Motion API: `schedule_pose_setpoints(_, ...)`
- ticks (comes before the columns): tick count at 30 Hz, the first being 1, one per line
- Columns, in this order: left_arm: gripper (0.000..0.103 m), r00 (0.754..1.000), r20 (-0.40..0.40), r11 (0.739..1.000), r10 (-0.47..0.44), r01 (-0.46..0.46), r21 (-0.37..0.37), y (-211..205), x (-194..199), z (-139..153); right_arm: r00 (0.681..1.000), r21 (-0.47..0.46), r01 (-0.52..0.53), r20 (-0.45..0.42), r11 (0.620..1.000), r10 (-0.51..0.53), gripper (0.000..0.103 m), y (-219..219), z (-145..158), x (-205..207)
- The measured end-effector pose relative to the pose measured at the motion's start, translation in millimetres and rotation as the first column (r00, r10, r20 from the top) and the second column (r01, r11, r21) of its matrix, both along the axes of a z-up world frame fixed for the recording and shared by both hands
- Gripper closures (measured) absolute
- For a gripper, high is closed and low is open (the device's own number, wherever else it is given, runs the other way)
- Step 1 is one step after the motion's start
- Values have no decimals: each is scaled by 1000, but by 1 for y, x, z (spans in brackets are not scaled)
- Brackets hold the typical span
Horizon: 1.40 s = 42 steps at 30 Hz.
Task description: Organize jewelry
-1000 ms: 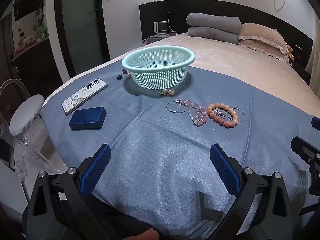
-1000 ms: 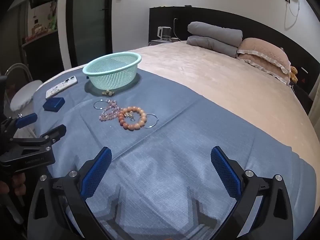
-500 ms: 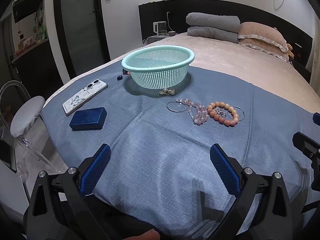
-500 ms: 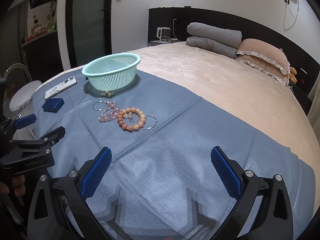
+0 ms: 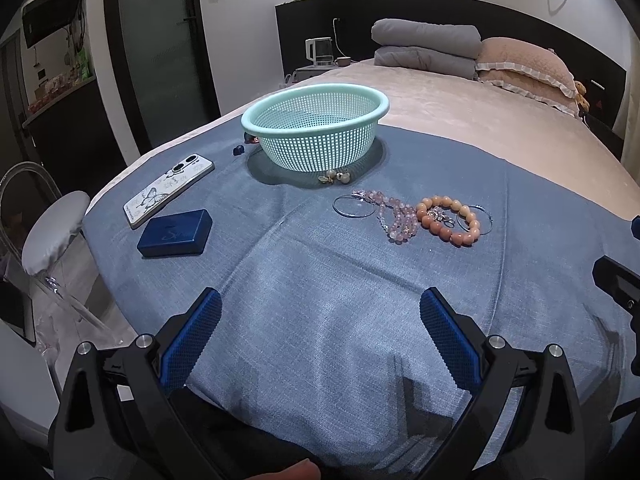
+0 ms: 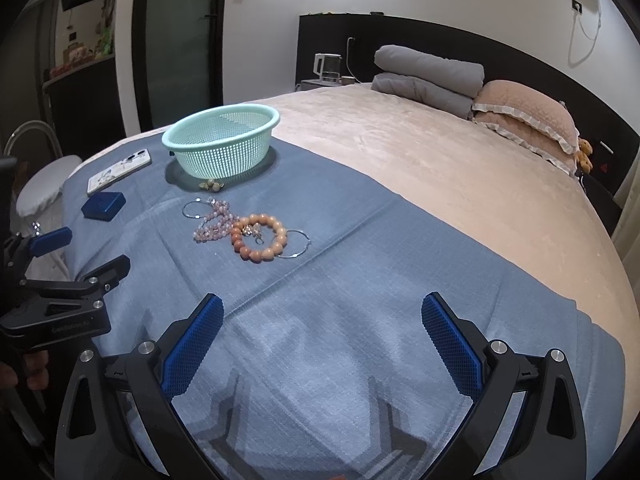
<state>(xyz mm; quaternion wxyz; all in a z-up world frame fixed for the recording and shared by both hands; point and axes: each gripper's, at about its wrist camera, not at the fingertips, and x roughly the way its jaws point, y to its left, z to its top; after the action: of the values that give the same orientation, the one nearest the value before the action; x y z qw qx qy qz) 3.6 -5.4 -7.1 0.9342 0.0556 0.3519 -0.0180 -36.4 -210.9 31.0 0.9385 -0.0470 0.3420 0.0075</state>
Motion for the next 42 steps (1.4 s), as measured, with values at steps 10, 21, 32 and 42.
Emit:
schedule_pose_setpoints(10,6,1000,7,1000,7,-7,0,3,0,3,1000,-1,2,0,1000,-2,8,0,2,1)
schedule_pose_setpoints(21,6,1000,-1,1000,-2,3,15,1,0,3,1000,5,-2,-25,1000,2,8,1,-2,5)
schedule_pose_setpoints(32,6,1000,-18,999,-22,22,32,-4,8,4,999,15,9,-32,1000,-9,8,-1,-4,16)
schedule_pose_setpoints(42,6,999,-46,1000,-21,22,20,8,35,4,999,27,14,-52,1000,-13,8,-1,-12,36)
